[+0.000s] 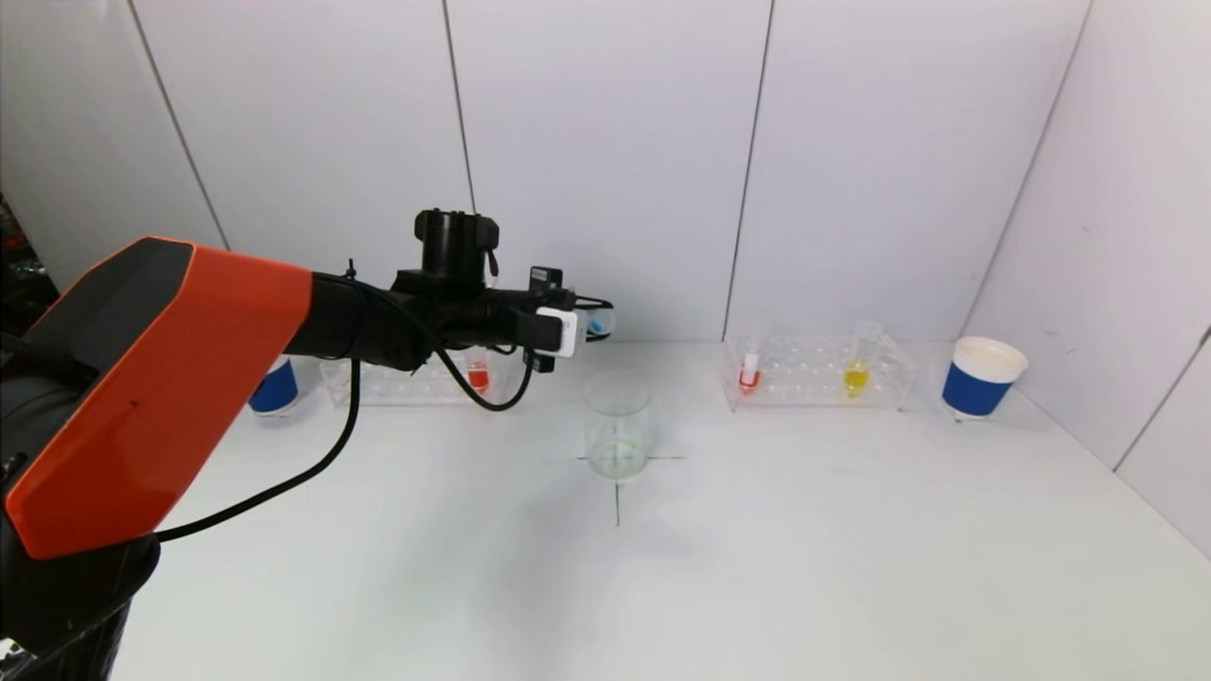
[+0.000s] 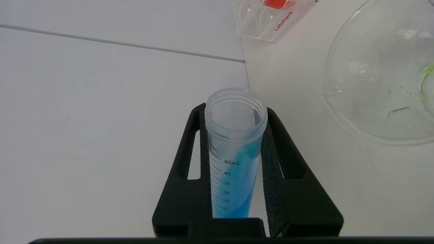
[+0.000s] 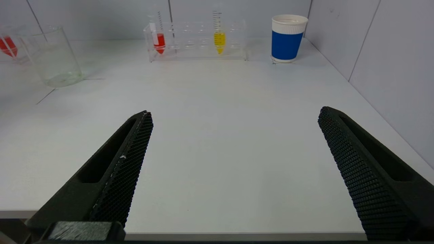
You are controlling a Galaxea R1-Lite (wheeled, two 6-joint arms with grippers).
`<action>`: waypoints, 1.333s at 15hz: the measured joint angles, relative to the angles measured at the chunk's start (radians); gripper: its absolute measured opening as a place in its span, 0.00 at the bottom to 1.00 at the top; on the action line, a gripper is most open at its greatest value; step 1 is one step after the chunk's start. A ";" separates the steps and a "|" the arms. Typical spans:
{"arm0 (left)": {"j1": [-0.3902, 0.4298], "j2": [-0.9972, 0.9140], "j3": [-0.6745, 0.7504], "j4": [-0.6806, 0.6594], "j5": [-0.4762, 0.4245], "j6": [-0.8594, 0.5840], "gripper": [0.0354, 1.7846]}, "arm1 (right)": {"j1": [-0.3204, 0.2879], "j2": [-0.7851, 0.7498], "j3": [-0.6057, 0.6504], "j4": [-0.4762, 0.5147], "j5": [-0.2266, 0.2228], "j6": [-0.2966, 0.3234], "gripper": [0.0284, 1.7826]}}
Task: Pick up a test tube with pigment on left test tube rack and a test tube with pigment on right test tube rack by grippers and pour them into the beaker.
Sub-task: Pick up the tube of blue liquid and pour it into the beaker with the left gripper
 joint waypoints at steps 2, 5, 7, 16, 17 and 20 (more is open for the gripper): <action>0.000 0.000 0.004 -0.004 0.000 0.000 0.23 | 0.000 0.000 0.000 0.000 0.000 0.000 0.99; 0.000 0.001 0.016 -0.031 0.000 0.001 0.23 | 0.000 0.000 0.000 0.000 0.000 0.000 0.99; 0.000 0.001 0.022 -0.037 0.000 0.012 0.23 | 0.000 0.000 0.000 0.000 0.000 0.000 0.99; 0.000 0.006 0.021 -0.032 -0.010 0.149 0.23 | 0.000 0.000 0.000 0.000 0.000 0.000 0.99; 0.000 0.006 0.021 -0.031 -0.007 0.161 0.23 | 0.000 0.000 0.000 0.000 0.000 0.000 0.99; 0.000 0.006 0.020 -0.028 -0.003 0.202 0.23 | 0.000 0.000 0.000 0.000 -0.001 0.000 0.99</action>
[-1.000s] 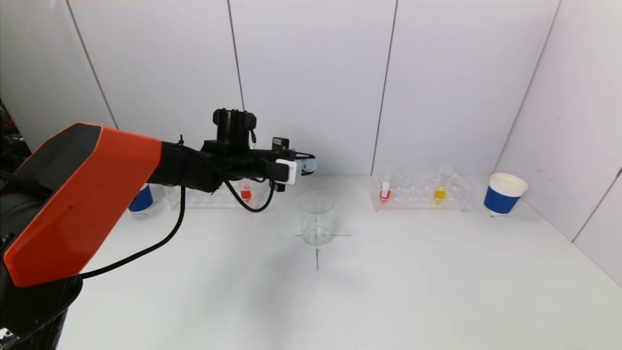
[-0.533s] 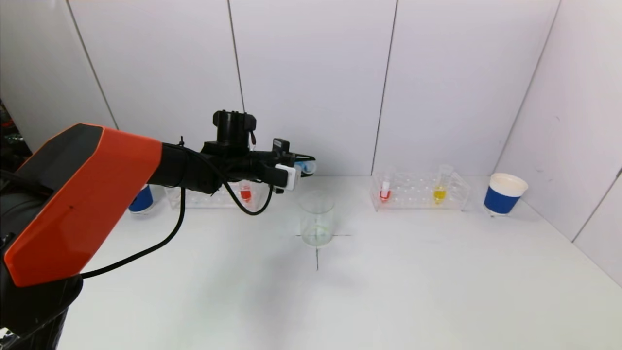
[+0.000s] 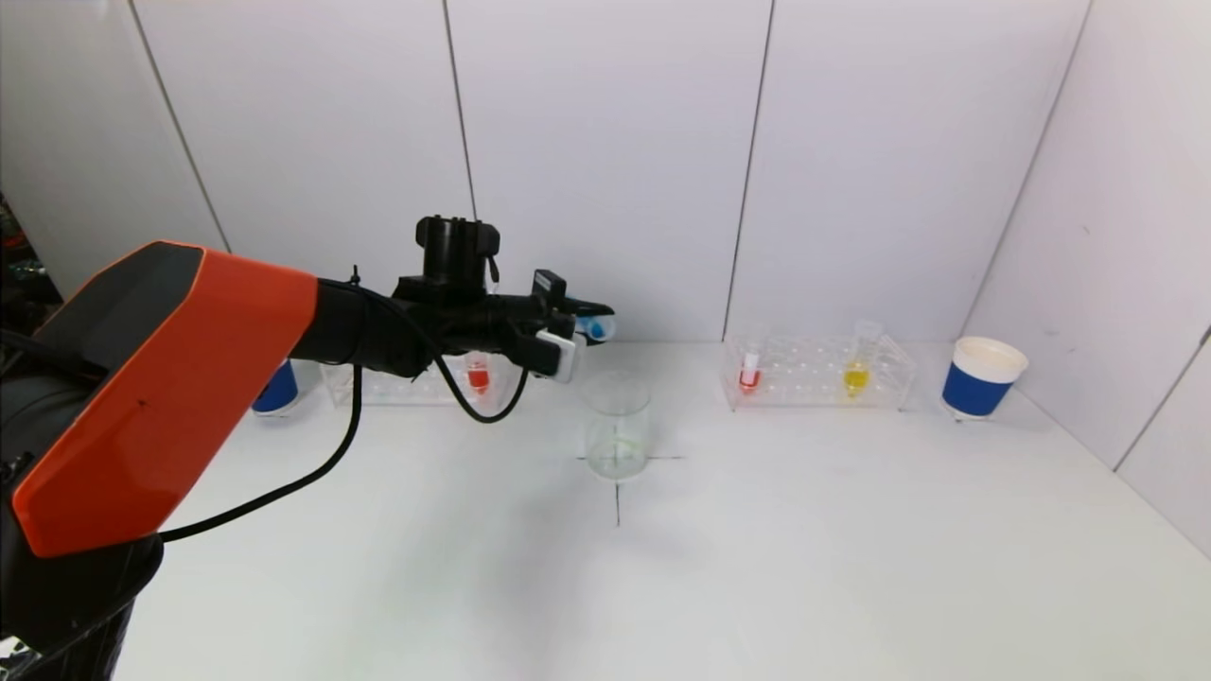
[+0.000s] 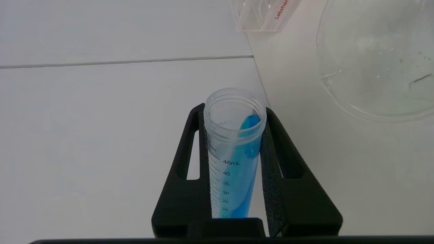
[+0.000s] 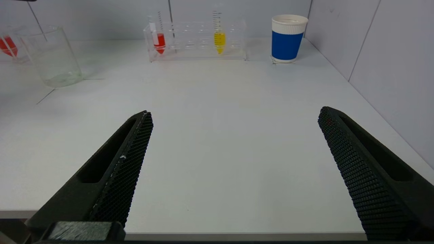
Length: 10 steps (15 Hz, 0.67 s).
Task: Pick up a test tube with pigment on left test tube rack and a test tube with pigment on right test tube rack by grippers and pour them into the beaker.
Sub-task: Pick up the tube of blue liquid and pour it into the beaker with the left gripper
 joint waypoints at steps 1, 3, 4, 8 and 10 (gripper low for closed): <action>0.000 0.000 -0.001 0.000 0.001 0.015 0.23 | 0.000 0.000 0.000 0.000 0.000 0.000 0.99; 0.000 0.000 -0.006 0.000 0.004 0.045 0.23 | -0.001 0.000 0.000 0.000 0.000 0.000 0.99; 0.000 0.000 -0.009 0.000 0.006 0.072 0.23 | 0.000 0.000 0.000 0.000 0.001 0.000 0.99; 0.000 0.005 -0.013 -0.001 0.019 0.104 0.23 | 0.000 0.000 0.000 0.000 0.000 0.000 0.99; 0.001 0.010 -0.014 -0.001 0.020 0.128 0.23 | 0.000 0.000 0.000 0.000 0.000 0.000 0.99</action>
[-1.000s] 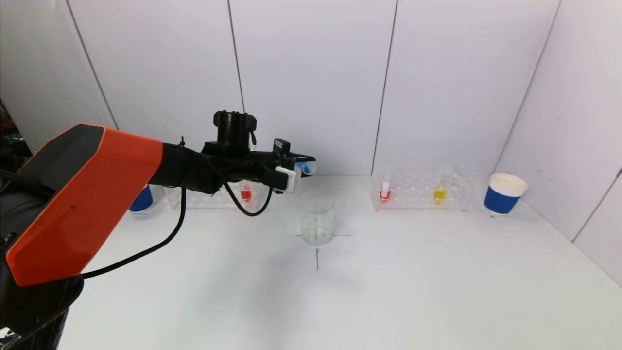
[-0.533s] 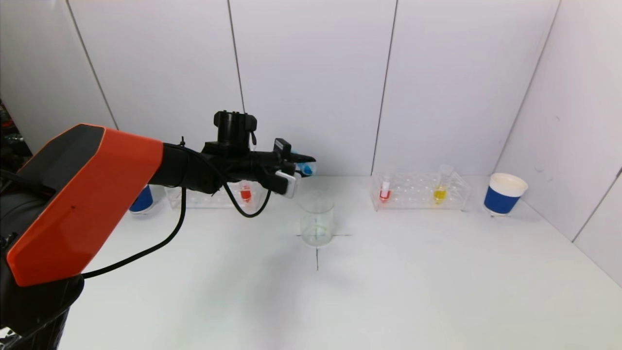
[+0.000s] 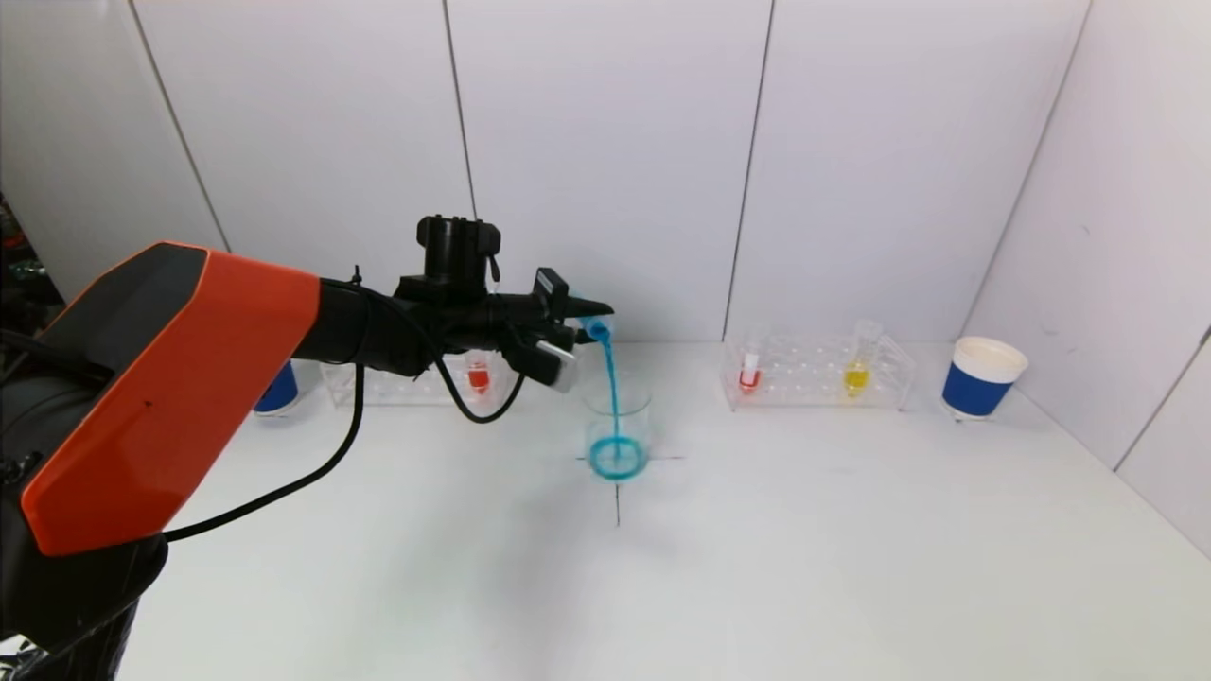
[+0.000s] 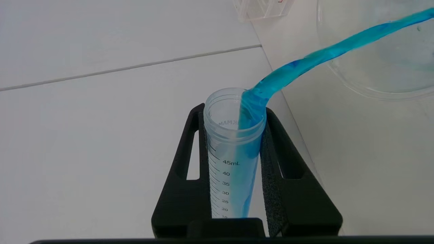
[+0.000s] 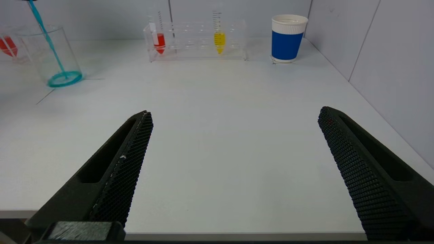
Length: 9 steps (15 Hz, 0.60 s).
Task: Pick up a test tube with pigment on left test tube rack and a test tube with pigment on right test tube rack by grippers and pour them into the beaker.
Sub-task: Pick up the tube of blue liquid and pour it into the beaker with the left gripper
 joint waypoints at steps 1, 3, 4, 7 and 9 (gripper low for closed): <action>0.000 0.002 -0.003 0.000 0.000 0.010 0.23 | 0.000 0.000 0.000 0.000 0.000 0.000 0.99; -0.001 0.005 -0.007 0.001 0.000 0.032 0.23 | 0.000 0.000 0.000 0.000 0.000 0.000 0.99; -0.001 0.006 -0.007 0.001 0.001 0.040 0.23 | 0.000 0.000 0.000 0.000 0.000 0.000 0.99; -0.004 0.006 -0.009 0.003 0.010 0.057 0.23 | 0.000 0.000 0.000 0.000 0.000 0.000 0.99; -0.007 0.005 -0.014 0.004 0.013 0.078 0.23 | 0.000 0.000 0.000 0.000 0.000 0.000 0.99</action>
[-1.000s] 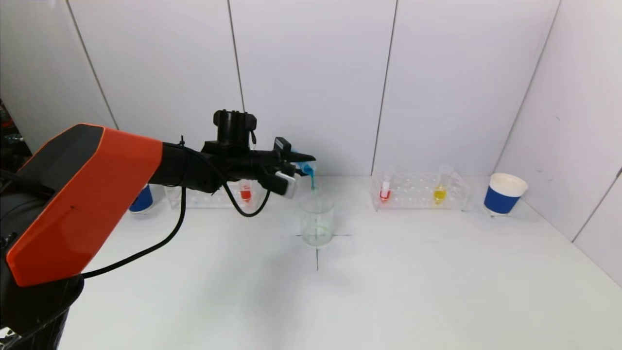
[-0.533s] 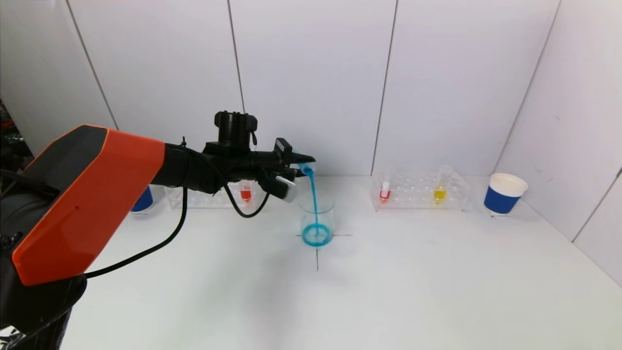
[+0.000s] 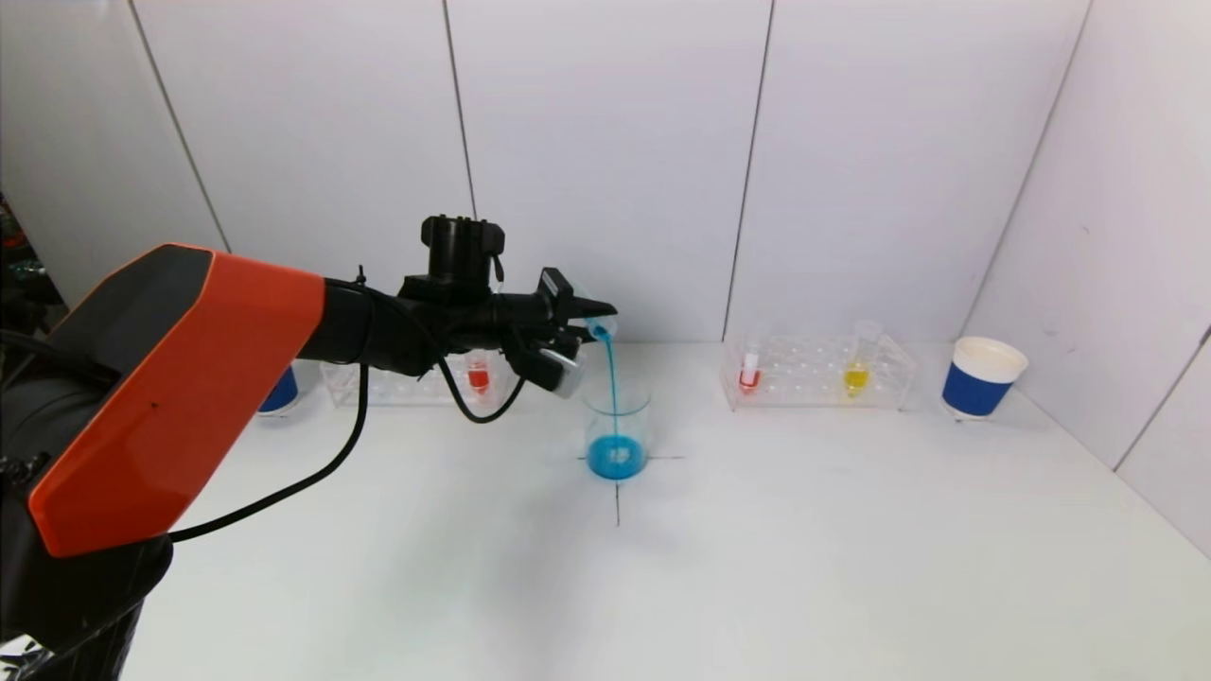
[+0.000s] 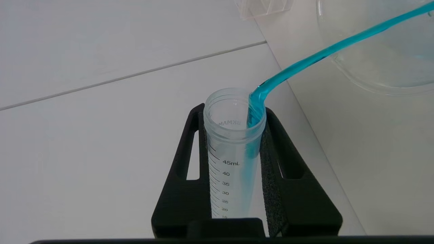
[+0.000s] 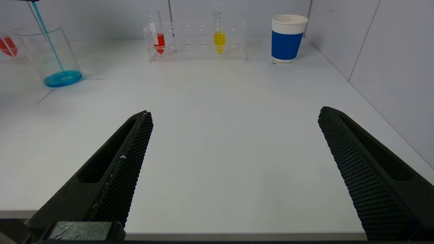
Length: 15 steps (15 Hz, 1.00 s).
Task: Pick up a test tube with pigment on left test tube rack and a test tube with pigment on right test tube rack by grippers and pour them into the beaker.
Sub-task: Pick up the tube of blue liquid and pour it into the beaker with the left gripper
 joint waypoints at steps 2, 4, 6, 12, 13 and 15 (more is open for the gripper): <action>-0.002 -0.001 -0.001 0.000 0.002 0.008 0.23 | 0.000 0.000 0.000 0.000 0.000 0.001 0.99; -0.010 -0.004 -0.002 0.001 0.003 0.029 0.23 | 0.000 0.000 0.000 0.000 0.000 0.000 0.99; -0.016 -0.007 -0.001 0.006 0.009 0.039 0.23 | 0.000 0.000 0.000 0.000 0.000 0.000 0.99; -0.018 -0.024 0.007 0.008 0.025 0.091 0.23 | 0.000 0.000 0.000 0.000 0.000 0.000 0.99; -0.018 -0.027 0.009 0.008 0.029 0.093 0.23 | -0.001 0.000 0.000 0.000 0.000 0.000 0.99; -0.022 -0.034 0.013 0.008 0.037 0.099 0.23 | 0.000 0.000 0.000 0.000 0.000 0.000 0.99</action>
